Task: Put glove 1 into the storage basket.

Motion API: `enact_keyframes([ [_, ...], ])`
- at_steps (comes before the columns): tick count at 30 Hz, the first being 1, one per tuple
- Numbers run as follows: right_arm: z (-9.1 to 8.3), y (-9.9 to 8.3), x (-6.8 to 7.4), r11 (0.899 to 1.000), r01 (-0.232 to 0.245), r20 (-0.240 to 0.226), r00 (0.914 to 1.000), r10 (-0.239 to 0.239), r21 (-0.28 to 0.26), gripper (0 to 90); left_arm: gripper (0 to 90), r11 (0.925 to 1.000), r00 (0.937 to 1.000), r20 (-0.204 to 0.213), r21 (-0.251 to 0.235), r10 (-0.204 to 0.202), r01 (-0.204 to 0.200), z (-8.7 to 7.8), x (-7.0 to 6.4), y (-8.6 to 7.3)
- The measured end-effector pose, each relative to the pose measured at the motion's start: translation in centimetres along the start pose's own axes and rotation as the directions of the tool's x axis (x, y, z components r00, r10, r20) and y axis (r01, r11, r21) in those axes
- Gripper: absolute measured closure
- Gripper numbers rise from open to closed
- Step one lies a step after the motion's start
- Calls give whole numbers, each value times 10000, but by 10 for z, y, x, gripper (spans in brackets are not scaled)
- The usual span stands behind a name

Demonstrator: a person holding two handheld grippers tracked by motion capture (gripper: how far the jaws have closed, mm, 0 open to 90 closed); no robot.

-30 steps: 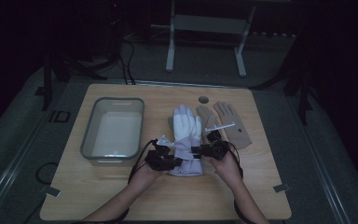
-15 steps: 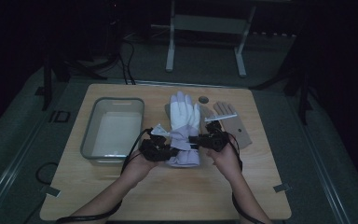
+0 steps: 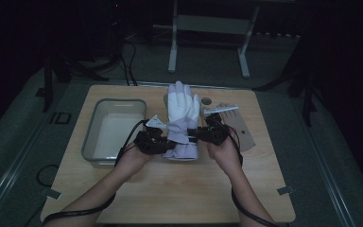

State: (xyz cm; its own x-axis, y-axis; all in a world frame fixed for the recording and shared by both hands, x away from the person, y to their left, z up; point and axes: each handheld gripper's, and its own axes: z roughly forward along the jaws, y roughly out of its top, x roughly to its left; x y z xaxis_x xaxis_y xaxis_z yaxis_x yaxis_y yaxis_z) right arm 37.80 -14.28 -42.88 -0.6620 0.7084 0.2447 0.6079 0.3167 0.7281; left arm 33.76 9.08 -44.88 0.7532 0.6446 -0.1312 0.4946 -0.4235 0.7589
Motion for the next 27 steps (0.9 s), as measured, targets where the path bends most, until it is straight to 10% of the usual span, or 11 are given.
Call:
enact_keyframes([
  [27,81,56,77,9967,806,-966,9921,-796,61,752,712,9986,9931,-1117,323,-370,408,-85,66,-39],
])
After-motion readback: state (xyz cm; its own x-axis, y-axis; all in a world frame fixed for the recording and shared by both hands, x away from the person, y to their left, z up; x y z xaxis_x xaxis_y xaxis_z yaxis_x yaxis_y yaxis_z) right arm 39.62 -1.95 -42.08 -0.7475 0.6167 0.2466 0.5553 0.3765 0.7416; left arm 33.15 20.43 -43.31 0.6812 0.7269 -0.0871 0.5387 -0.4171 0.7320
